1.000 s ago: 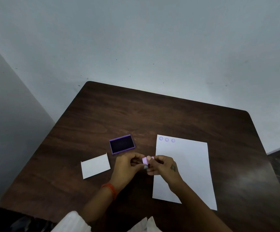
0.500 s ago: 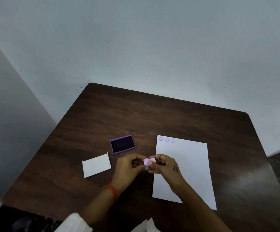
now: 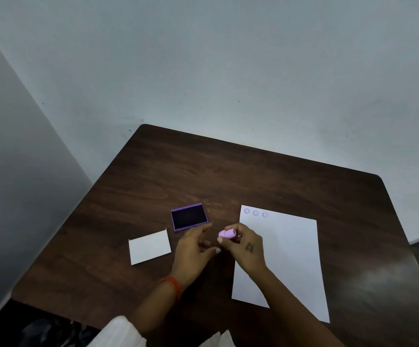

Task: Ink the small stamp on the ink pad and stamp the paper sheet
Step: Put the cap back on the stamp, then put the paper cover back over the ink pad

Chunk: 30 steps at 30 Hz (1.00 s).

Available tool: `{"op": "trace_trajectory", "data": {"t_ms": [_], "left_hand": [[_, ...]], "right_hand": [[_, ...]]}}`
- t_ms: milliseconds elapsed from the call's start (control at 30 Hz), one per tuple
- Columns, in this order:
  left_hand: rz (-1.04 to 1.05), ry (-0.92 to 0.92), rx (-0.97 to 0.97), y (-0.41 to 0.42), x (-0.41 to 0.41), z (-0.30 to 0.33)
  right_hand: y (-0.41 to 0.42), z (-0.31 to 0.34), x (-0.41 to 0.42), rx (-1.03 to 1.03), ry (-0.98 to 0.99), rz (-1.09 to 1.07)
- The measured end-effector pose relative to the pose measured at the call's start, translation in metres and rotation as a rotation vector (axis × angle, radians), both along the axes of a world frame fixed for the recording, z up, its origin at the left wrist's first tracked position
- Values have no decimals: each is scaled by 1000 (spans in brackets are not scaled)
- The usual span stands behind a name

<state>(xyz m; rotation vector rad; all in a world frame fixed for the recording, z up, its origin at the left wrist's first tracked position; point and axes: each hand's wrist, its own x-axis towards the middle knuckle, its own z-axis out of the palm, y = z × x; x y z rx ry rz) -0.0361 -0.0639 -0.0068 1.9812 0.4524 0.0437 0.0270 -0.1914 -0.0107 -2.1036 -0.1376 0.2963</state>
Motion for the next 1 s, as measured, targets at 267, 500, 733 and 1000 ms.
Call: {"op": "trace_trajectory", "data": {"t_ms": [267,500,733,1000], "left_hand": [[26,80,22,7,-4,-9],[88,87,14,19,-12,-11],[366,1,82,51,-32,-5],[576,237,238,87,-63,-14]], "right_hand": [[8,-20,6,-206,25,102],[11,-15,7,-326,-53,118],[58,1,-6,-205,-126,246],[104,-11,-31,-258,61,441]]}}
